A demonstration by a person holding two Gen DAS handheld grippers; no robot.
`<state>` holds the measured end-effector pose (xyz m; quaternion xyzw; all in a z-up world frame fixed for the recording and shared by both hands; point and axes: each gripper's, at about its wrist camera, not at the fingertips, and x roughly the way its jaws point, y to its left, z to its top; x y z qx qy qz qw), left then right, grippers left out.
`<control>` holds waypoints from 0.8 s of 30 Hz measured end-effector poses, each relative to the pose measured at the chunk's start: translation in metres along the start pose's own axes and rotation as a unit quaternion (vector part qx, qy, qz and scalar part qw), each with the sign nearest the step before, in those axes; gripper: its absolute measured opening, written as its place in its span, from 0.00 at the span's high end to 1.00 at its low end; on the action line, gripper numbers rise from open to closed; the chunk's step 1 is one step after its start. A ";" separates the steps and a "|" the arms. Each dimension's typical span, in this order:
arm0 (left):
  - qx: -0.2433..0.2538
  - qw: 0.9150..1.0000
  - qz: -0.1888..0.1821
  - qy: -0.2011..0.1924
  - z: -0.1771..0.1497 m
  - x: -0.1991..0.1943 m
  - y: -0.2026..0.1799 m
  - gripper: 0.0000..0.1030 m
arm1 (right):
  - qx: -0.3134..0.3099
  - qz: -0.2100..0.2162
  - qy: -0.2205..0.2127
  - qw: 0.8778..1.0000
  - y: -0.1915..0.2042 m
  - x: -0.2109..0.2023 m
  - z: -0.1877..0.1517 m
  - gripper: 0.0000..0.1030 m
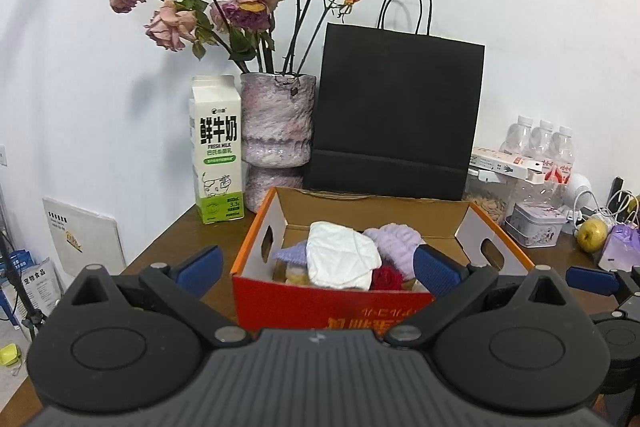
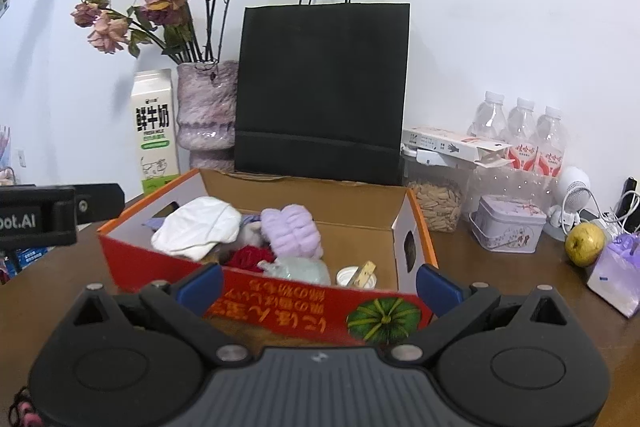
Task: Organize objects
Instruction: 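Withdraw both grippers from the box back toward the table items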
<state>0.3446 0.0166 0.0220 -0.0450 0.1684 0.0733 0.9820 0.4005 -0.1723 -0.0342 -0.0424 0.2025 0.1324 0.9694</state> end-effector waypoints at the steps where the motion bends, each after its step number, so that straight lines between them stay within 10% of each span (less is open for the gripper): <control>1: 0.003 1.000 0.000 0.001 -0.001 -0.004 0.001 0.00 | 0.001 0.000 0.001 1.000 0.001 -0.004 -0.002 0.00; 24: 0.038 0.998 0.006 0.040 -0.052 -0.093 0.071 0.00 | -0.014 0.010 0.039 0.999 0.059 -0.083 -0.058 0.00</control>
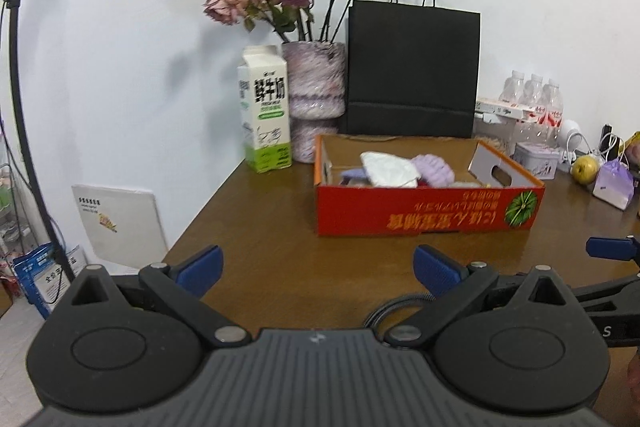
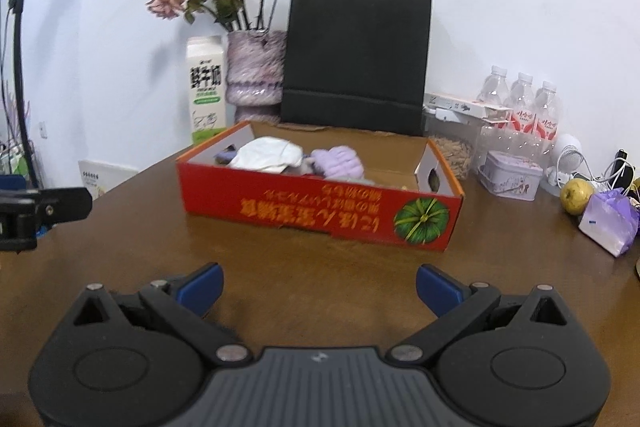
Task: Organize objects
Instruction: 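Withdraw both grippers from the box back toward the table items, then grasp the navy blue pouch with the right gripper while the left grasps the black braided cable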
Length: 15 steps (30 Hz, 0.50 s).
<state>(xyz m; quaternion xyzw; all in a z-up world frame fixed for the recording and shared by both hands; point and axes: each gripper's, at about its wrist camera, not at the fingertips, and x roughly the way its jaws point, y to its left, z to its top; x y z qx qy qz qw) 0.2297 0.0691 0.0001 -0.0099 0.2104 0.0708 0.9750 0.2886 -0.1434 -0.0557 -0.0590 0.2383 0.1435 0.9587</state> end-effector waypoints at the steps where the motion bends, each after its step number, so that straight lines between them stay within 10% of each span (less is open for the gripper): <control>1: 0.002 1.000 0.001 0.002 -0.003 -0.003 0.004 0.00 | -0.003 0.002 0.002 1.000 0.004 -0.003 -0.003 0.00; 15: 0.011 0.999 0.003 0.031 -0.037 -0.033 0.040 0.00 | -0.018 0.038 0.068 0.997 0.053 -0.018 -0.039 0.00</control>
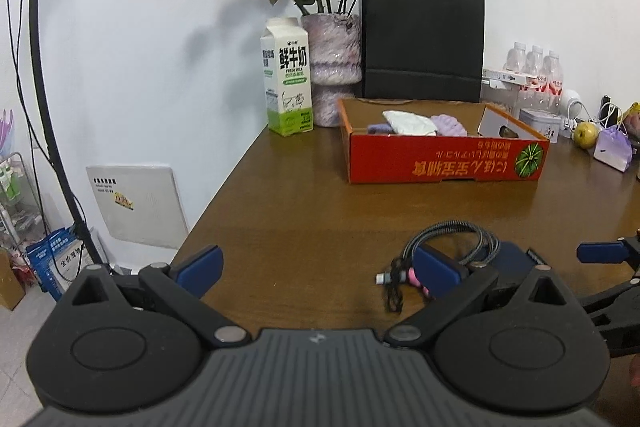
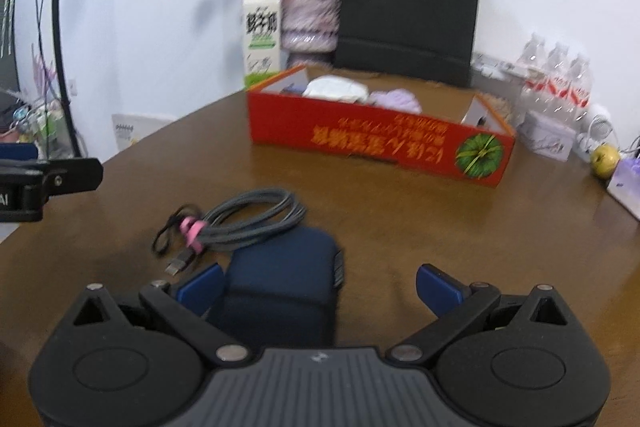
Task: Organize objects
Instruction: 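Grasp the navy blue pouch with the right gripper while the left grasps the black braided cable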
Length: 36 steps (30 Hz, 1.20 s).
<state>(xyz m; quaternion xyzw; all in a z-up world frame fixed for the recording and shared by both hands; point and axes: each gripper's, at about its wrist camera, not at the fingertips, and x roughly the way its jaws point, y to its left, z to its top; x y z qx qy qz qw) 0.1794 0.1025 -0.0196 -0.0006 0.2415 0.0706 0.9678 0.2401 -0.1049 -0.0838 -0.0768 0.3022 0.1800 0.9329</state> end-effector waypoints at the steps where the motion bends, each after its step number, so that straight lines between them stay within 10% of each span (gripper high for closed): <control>1: -0.001 1.000 0.000 0.001 -0.002 -0.001 0.002 0.00 | -0.002 0.001 0.004 1.000 0.004 0.001 -0.001 0.00; 24: -0.019 0.999 -0.004 0.029 -0.018 -0.011 0.015 0.00 | 0.014 0.021 0.039 0.999 0.014 0.019 -0.013 0.00; 30: -0.014 0.999 -0.001 0.033 -0.017 -0.010 0.010 0.00 | 0.008 0.031 0.024 0.999 0.011 0.012 -0.013 0.28; 36: -0.010 0.999 -0.002 0.031 -0.013 -0.009 0.001 0.00 | 0.005 0.041 0.016 0.999 0.004 0.008 -0.016 0.33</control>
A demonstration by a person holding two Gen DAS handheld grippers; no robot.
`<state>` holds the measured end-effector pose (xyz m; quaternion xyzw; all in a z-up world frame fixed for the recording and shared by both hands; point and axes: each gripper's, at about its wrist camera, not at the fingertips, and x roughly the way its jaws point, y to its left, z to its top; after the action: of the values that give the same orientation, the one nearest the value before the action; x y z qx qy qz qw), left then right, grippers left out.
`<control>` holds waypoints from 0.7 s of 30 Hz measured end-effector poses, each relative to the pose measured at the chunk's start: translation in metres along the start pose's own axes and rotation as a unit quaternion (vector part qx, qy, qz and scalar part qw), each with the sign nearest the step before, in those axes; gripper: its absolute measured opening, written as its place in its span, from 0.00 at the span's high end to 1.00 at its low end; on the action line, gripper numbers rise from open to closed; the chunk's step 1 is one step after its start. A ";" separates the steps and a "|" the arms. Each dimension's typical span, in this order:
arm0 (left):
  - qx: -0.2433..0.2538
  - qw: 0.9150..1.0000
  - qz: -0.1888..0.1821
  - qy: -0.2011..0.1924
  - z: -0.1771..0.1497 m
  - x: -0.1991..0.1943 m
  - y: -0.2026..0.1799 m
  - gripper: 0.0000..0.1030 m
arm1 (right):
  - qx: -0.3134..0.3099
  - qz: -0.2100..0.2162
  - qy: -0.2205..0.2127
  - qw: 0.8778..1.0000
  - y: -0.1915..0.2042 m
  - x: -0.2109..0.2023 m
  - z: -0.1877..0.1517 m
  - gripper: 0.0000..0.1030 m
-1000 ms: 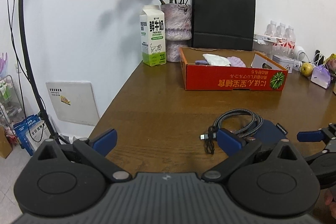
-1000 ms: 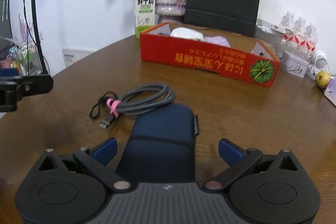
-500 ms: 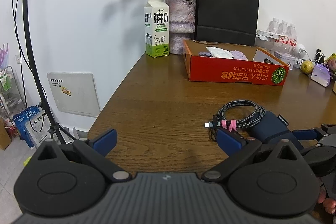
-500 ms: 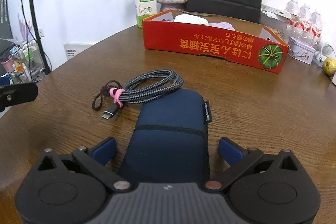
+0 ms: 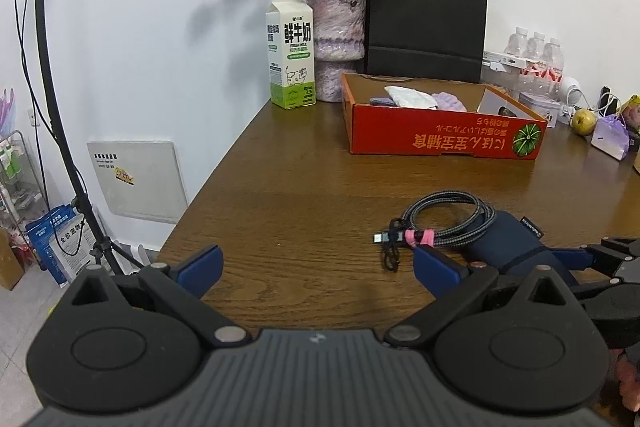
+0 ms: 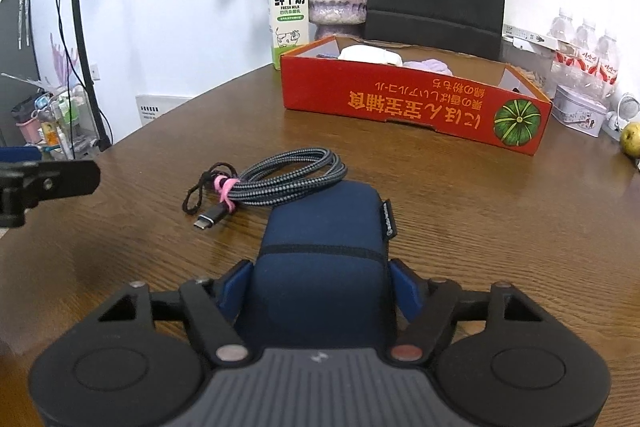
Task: Organize objects
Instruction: 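Grasp the navy blue pouch with the right gripper while the left grasps the black braided cable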
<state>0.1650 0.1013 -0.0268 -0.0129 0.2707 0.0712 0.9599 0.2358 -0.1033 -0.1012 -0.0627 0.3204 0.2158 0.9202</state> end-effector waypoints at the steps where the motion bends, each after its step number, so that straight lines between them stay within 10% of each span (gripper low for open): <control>1: 0.001 1.000 0.000 0.001 0.001 0.001 -0.002 0.00 | -0.002 0.001 -0.002 1.000 -0.001 -0.001 -0.001 0.34; 21: 0.000 1.000 -0.017 0.017 0.015 0.027 -0.033 0.00 | 0.009 -0.040 -0.047 0.998 -0.053 -0.020 -0.005 0.41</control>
<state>0.2004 0.0734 -0.0286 -0.0181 0.2866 0.0548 0.9563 0.2414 -0.1592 -0.0940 -0.0566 0.2761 0.1788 0.9427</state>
